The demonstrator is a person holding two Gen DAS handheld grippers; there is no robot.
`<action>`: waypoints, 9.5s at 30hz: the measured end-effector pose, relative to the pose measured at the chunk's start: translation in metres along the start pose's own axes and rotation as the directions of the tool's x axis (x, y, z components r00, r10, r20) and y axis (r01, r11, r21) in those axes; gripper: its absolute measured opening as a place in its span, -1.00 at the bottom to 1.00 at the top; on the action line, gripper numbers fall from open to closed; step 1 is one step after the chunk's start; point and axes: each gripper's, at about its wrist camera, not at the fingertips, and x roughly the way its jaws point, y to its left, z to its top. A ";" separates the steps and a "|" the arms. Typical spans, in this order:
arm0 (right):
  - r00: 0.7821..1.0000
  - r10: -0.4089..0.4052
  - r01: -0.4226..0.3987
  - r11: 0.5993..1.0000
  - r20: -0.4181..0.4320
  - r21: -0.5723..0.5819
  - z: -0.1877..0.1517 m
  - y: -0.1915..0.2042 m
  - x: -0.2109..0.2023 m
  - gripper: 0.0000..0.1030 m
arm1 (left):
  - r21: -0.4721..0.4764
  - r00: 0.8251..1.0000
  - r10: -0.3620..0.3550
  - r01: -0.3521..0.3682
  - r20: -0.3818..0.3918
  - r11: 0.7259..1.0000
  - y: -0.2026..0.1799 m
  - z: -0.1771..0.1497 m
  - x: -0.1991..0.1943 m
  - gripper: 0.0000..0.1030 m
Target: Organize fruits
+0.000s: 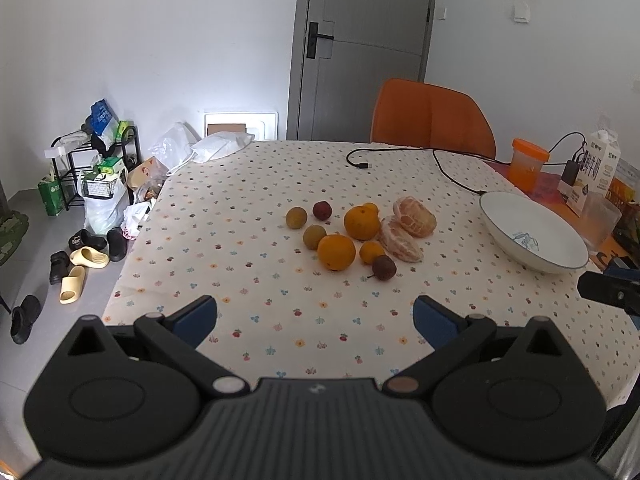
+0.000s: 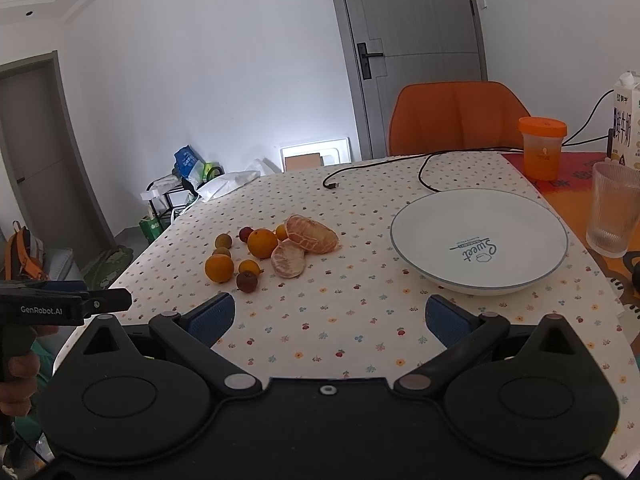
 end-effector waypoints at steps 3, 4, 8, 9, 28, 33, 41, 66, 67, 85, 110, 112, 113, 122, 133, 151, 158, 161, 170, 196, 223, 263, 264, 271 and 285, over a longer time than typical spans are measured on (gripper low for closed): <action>1.000 -0.001 0.001 1.000 0.000 0.005 0.001 -0.002 0.002 1.00 | -0.006 1.000 0.001 -0.001 0.003 1.000 0.001 0.003 0.002 1.00; 1.000 0.001 -0.001 1.000 0.001 0.008 0.001 -0.003 0.003 1.00 | -0.006 1.000 0.002 -0.002 0.009 1.000 0.002 0.004 0.003 1.00; 1.000 0.022 -0.022 0.999 -0.002 0.023 0.004 -0.008 0.010 1.00 | -0.016 1.000 0.005 -0.005 0.017 1.000 0.004 0.008 0.010 1.00; 1.000 0.028 -0.028 0.999 -0.005 0.024 0.005 -0.008 0.013 1.00 | -0.020 1.000 0.005 -0.005 0.016 1.000 0.005 0.009 0.013 1.00; 0.987 0.156 -0.155 0.987 -0.039 0.038 0.012 -0.002 0.066 0.87 | -0.048 1.000 -0.010 0.011 0.019 0.999 0.018 0.015 0.056 0.86; 0.977 0.206 -0.205 0.979 -0.051 0.023 0.013 0.007 0.080 0.68 | -0.057 1.000 -0.013 0.014 0.016 0.998 0.018 0.018 0.067 0.69; 0.958 0.271 -0.271 0.962 -0.092 0.019 0.014 0.018 0.103 0.24 | -0.063 0.999 -0.033 0.033 0.008 0.997 0.018 0.021 0.081 0.32; 0.926 0.315 -0.322 0.947 -0.210 0.003 0.015 0.050 0.166 -0.28 | -0.109 0.989 -0.144 0.140 -0.025 0.984 0.025 0.025 0.120 0.09; 0.925 0.313 -0.320 0.948 -0.215 0.003 0.015 0.049 0.168 -0.41 | -0.106 0.989 -0.147 0.143 -0.030 0.984 0.024 0.025 0.121 0.09; 0.943 0.294 -0.285 0.956 -0.154 0.074 0.011 0.013 0.153 -0.61 | -0.111 0.989 -0.132 0.124 -0.067 0.986 0.007 0.024 0.141 -0.31; 0.979 0.203 -0.203 0.971 0.010 0.125 0.021 -0.041 0.097 -0.61 | -0.010 0.980 -0.201 0.201 -0.007 0.980 -0.055 0.035 0.114 -0.32; 0.982 0.190 -0.190 0.974 0.013 0.126 0.020 -0.046 0.094 -0.61 | -0.005 0.979 -0.205 0.205 -0.003 0.979 -0.061 0.035 0.114 -0.32; 0.983 0.184 -0.185 0.974 0.014 0.128 0.019 -0.047 0.092 -0.61 | -0.001 0.978 -0.206 0.206 -0.002 0.978 -0.065 0.036 0.115 -0.32; 0.988 0.144 -0.150 0.978 0.048 0.149 0.019 -0.074 0.075 -0.61 | 0.041 0.970 -0.241 0.241 -0.003 0.970 -0.103 0.039 0.117 -0.32; 0.994 0.077 -0.091 0.972 0.071 0.215 0.009 -0.114 0.067 -0.61 | 0.116 0.960 -0.279 0.280 -0.024 0.953 -0.147 0.042 0.125 -0.32; 0.992 0.080 -0.102 0.962 0.095 0.252 -0.001 -0.134 0.060 -0.49 | 0.172 0.945 -0.323 0.326 -0.046 0.930 -0.194 0.047 0.143 -0.32; 0.993 0.067 -0.090 0.963 0.097 0.254 0.000 -0.136 0.058 -0.49 | 0.149 0.942 -0.334 0.337 -0.044 0.930 -0.200 0.049 0.148 -0.31; 0.993 0.074 -0.096 0.962 0.093 0.255 0.000 -0.134 0.058 -0.49 | 0.138 0.940 -0.339 0.341 -0.041 0.930 -0.200 0.049 0.148 -0.32; 0.993 0.071 -0.091 0.965 0.091 0.246 0.001 -0.132 0.057 -0.49 | 0.132 0.935 -0.354 0.353 -0.020 0.926 -0.201 0.052 0.146 -0.32; 0.996 0.065 -0.075 0.982 0.066 0.175 0.006 -0.096 0.065 0.02 | 0.028 0.988 -0.152 0.152 -0.019 0.988 -0.111 0.044 0.125 0.54; 0.985 0.167 -0.169 0.982 0.034 0.087 0.019 -0.032 0.090 0.78 | -0.072 0.997 -0.067 0.065 -0.030 0.995 -0.032 0.030 0.120 0.62; 0.959 0.230 -0.226 0.973 -0.163 0.044 0.022 0.013 0.180 0.02 | -0.147 0.987 -0.148 0.137 -0.061 0.980 -0.008 0.031 0.142 -0.16; 0.958 0.232 -0.227 0.973 -0.167 0.044 0.021 0.013 0.182 -0.07 | -0.147 0.987 -0.148 0.138 -0.060 0.979 -0.009 0.031 0.142 -0.20; 0.957 0.239 -0.235 0.971 -0.167 0.042 0.021 0.006 0.185 -0.44 | -0.139 0.987 -0.150 0.140 -0.062 0.980 -0.014 0.032 0.142 -0.24; 0.954 0.247 -0.241 0.969 -0.171 0.057 0.014 -0.008 0.166 -0.61 | -0.125 0.981 -0.175 0.165 -0.079 0.978 -0.031 0.025 0.155 -0.52</action>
